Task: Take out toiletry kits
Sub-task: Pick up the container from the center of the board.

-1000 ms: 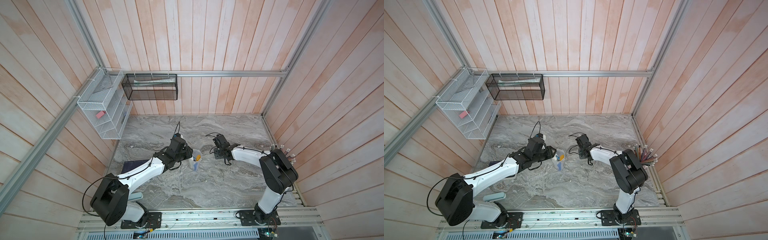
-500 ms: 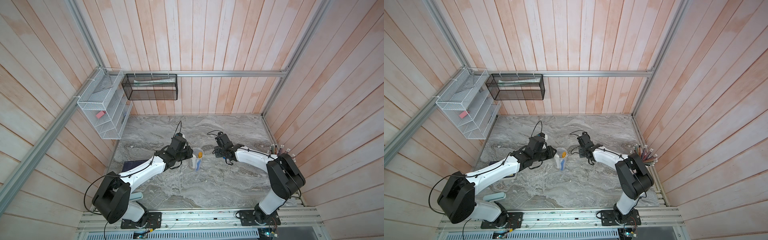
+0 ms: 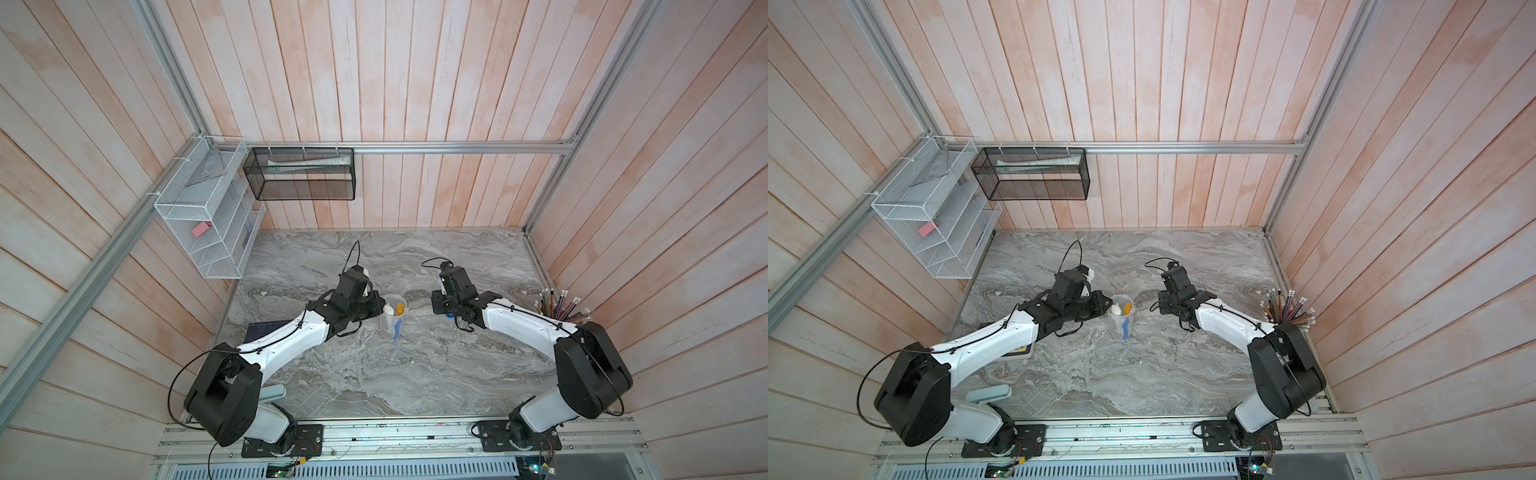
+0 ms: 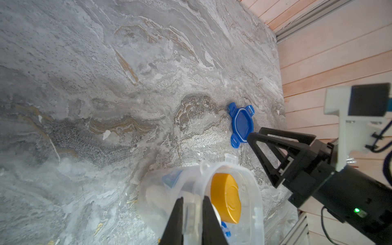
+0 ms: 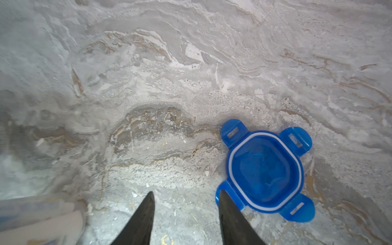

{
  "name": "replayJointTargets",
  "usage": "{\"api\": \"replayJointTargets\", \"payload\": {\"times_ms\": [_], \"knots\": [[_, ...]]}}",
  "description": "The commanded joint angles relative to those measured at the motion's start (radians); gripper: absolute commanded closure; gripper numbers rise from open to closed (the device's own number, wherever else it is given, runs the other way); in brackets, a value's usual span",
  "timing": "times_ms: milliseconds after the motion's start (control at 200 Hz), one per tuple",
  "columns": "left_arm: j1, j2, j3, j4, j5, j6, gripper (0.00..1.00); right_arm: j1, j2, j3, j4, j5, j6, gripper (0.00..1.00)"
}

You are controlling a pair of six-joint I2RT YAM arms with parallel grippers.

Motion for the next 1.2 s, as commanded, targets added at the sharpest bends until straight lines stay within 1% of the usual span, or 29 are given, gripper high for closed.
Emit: {"api": "replayJointTargets", "payload": {"times_ms": [0,160,235,265,275,295,310,315,320,325,330,350,410,450,485,525,565,610,665,710,745,795,850,1025,1125,1195], "knots": [[0.039,-0.035,-0.054,0.043,0.069,-0.030,1.00,-0.058,-0.099,-0.062,0.112,-0.163,0.040,0.49],[0.081,-0.078,-0.110,0.157,0.135,-0.071,1.00,-0.137,-0.251,-0.210,0.324,-0.356,0.096,0.45],[0.098,-0.086,-0.135,0.220,0.174,-0.107,1.00,-0.171,-0.284,-0.252,0.398,-0.488,0.127,0.44],[0.105,-0.085,-0.143,0.247,0.193,-0.122,1.00,-0.178,-0.293,-0.271,0.436,-0.551,0.132,0.42],[0.108,-0.084,-0.149,0.255,0.200,-0.129,1.00,-0.178,-0.297,-0.278,0.453,-0.570,0.131,0.40],[0.113,-0.084,-0.155,0.279,0.214,-0.140,1.00,-0.178,-0.306,-0.295,0.485,-0.610,0.129,0.32],[0.117,-0.083,-0.159,0.293,0.223,-0.150,1.00,-0.178,-0.312,-0.307,0.508,-0.634,0.126,0.22],[0.119,-0.083,-0.161,0.298,0.226,-0.153,1.00,-0.178,-0.315,-0.311,0.515,-0.645,0.124,0.18],[0.119,-0.083,-0.163,0.303,0.230,-0.156,1.00,-0.179,-0.318,-0.315,0.522,-0.654,0.123,0.11],[0.121,-0.082,-0.165,0.307,0.233,-0.159,1.00,-0.179,-0.321,-0.321,0.529,-0.662,0.123,0.07],[0.123,-0.081,-0.166,0.311,0.236,-0.162,1.00,-0.179,-0.323,-0.326,0.540,-0.671,0.122,0.04],[0.128,-0.080,-0.170,0.327,0.248,-0.174,1.00,-0.175,-0.339,-0.352,0.582,-0.698,0.124,0.02],[0.136,-0.074,-0.176,0.366,0.272,-0.197,1.00,-0.163,-0.393,-0.447,0.733,-0.747,0.129,0.02],[0.139,-0.071,-0.168,0.365,0.276,-0.201,1.00,-0.144,-0.434,-0.506,0.793,-0.711,0.120,0.02],[0.142,-0.065,-0.164,0.362,0.285,-0.201,1.00,-0.120,-0.460,-0.527,0.788,-0.683,0.065,0.02],[0.145,-0.056,-0.159,0.358,0.295,-0.203,1.00,-0.071,-0.472,-0.522,0.722,-0.612,-0.026,0.02],[0.150,-0.045,-0.159,0.360,0.310,-0.208,1.00,0.003,-0.467,-0.496,0.632,-0.504,-0.131,0.02],[0.155,-0.032,-0.159,0.364,0.330,-0.213,1.00,0.082,-0.429,-0.467,0.578,-0.383,-0.201,0.02],[0.158,-0.017,-0.164,0.378,0.357,-0.225,1.00,0.172,-0.359,-0.430,0.544,-0.281,-0.277,0.04],[0.163,-0.005,-0.172,0.399,0.378,-0.239,1.00,0.242,-0.292,-0.395,0.526,-0.172,-0.342,0.04],[0.165,0.002,-0.179,0.412,0.388,-0.251,1.00,0.283,-0.236,-0.367,0.515,-0.131,-0.385,0.05],[0.166,0.010,-0.188,0.434,0.405,-0.261,1.00,0.315,-0.167,-0.326,0.500,-0.102,-0.422,0.05],[0.168,0.013,-0.200,0.452,0.416,-0.272,1.00,0.325,-0.112,-0.298,0.507,-0.086,-0.425,0.05],[0.174,0.019,-0.224,0.486,0.453,-0.289,1.00,0.327,-0.062,-0.305,0.624,-0.095,-0.427,0.03],[0.177,0.025,-0.232,0.485,0.468,-0.287,1.00,0.327,0.013,-0.266,0.614,-0.100,-0.464,0.03],[0.184,0.033,-0.238,0.496,0.481,-0.288,1.00,0.328,0.067,-0.223,0.597,-0.116,-0.461,0.03]]}}
